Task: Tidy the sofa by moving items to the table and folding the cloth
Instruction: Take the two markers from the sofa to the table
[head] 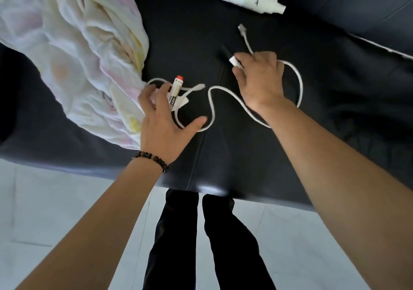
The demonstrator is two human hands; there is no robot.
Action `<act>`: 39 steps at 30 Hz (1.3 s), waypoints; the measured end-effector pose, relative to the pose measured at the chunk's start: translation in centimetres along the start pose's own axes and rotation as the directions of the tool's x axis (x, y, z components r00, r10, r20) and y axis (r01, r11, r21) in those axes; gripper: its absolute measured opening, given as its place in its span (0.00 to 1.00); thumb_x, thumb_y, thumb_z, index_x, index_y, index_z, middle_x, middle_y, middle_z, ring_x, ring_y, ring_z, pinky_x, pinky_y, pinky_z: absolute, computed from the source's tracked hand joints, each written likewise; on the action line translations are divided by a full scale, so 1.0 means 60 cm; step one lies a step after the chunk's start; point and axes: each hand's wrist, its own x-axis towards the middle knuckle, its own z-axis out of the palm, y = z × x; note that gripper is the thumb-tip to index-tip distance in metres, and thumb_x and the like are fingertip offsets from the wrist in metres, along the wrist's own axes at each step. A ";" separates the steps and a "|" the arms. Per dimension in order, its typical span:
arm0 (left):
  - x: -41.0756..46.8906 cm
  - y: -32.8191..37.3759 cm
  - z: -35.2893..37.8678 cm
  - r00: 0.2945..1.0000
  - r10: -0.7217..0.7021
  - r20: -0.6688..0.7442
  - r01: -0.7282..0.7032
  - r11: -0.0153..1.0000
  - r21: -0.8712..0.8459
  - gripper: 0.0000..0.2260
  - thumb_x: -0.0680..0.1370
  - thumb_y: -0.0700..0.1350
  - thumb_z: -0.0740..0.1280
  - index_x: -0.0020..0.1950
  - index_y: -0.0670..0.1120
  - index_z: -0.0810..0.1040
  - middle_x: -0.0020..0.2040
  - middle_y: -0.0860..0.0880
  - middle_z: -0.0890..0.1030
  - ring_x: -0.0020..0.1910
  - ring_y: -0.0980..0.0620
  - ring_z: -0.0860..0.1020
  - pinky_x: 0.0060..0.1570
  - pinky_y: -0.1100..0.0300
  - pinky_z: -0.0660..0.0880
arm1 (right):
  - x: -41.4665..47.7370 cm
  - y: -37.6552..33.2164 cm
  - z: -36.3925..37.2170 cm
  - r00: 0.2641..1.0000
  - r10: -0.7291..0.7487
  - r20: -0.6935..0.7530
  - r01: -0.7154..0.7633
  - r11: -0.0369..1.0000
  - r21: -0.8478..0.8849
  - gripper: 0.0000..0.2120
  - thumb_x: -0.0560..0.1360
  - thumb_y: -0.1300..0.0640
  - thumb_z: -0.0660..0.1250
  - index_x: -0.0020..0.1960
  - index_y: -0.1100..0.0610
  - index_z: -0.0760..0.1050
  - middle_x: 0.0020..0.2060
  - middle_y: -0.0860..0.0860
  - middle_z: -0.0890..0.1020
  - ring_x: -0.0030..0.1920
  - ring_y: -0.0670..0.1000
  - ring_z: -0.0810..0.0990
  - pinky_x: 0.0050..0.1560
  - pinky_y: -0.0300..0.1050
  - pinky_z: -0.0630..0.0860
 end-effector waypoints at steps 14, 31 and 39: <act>-0.129 0.283 -0.313 0.994 -0.089 -0.061 0.075 0.976 -0.203 0.11 0.79 0.49 0.66 0.60 0.52 0.76 0.55 0.54 0.76 0.50 0.47 0.77 0.50 0.58 0.73 | -0.319 -0.047 -0.386 0.937 0.350 0.019 -0.298 0.766 0.570 0.19 0.84 0.49 0.54 0.74 0.50 0.67 0.57 0.50 0.73 0.49 0.49 0.76 0.58 0.47 0.73; -0.209 0.472 -0.546 0.992 0.086 0.091 -0.069 0.982 -0.173 0.25 0.78 0.47 0.68 0.73 0.49 0.64 0.62 0.41 0.73 0.33 0.48 0.83 0.36 0.57 0.79 | -0.622 -0.198 -0.638 0.703 0.687 -0.184 -0.276 0.502 0.819 0.14 0.83 0.48 0.58 0.66 0.47 0.73 0.48 0.44 0.75 0.48 0.39 0.75 0.48 0.28 0.68; -0.211 0.435 -0.519 0.967 0.174 0.189 -0.165 0.984 -0.059 0.13 0.75 0.39 0.68 0.56 0.45 0.68 0.55 0.40 0.75 0.35 0.44 0.82 0.24 0.64 0.75 | -0.729 -0.246 -0.557 0.534 0.845 -0.030 -0.397 0.282 0.874 0.14 0.82 0.46 0.59 0.66 0.45 0.74 0.48 0.45 0.78 0.50 0.45 0.77 0.56 0.45 0.76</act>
